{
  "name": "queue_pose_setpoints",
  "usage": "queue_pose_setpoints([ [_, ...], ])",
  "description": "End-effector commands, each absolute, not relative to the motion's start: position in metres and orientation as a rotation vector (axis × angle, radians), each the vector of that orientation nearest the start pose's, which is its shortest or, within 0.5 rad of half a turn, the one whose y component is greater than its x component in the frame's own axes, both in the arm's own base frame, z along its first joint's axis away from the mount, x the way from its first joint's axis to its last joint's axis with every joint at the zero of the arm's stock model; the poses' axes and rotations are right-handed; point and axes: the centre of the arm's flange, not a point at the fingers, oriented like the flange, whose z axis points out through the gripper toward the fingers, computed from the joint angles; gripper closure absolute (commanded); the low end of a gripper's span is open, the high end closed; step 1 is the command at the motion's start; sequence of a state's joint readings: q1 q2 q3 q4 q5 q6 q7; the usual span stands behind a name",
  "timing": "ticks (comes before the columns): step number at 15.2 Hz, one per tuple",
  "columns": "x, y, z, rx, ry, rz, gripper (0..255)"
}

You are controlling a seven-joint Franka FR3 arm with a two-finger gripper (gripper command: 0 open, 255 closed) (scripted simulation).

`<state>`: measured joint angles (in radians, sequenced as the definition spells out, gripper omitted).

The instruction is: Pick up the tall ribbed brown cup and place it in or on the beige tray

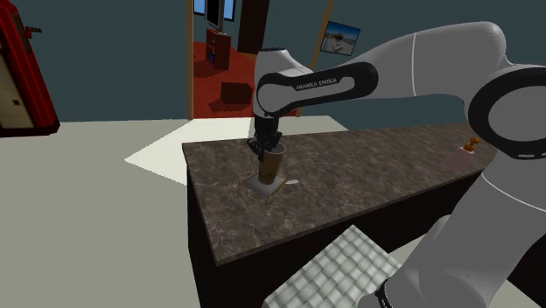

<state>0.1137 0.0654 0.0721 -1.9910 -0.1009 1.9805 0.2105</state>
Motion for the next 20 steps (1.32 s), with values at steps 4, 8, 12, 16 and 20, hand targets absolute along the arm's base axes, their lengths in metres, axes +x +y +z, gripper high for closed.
queue_pose_setpoints([
  [4, 0.553, 0.097, 0.424, -3.240, -0.031, 0.092, 0],
  [8, 0.553, 0.097, 0.424, -3.240, -0.031, 0.092, 0],
  [12, 0.555, 0.102, 0.474, -3.240, -0.031, 0.092, 0],
  [16, 0.555, 0.102, 0.474, -3.240, -0.031, 0.092, 0],
  [20, 0.555, 0.102, 0.474, -3.240, -0.031, 0.092, 0],
])
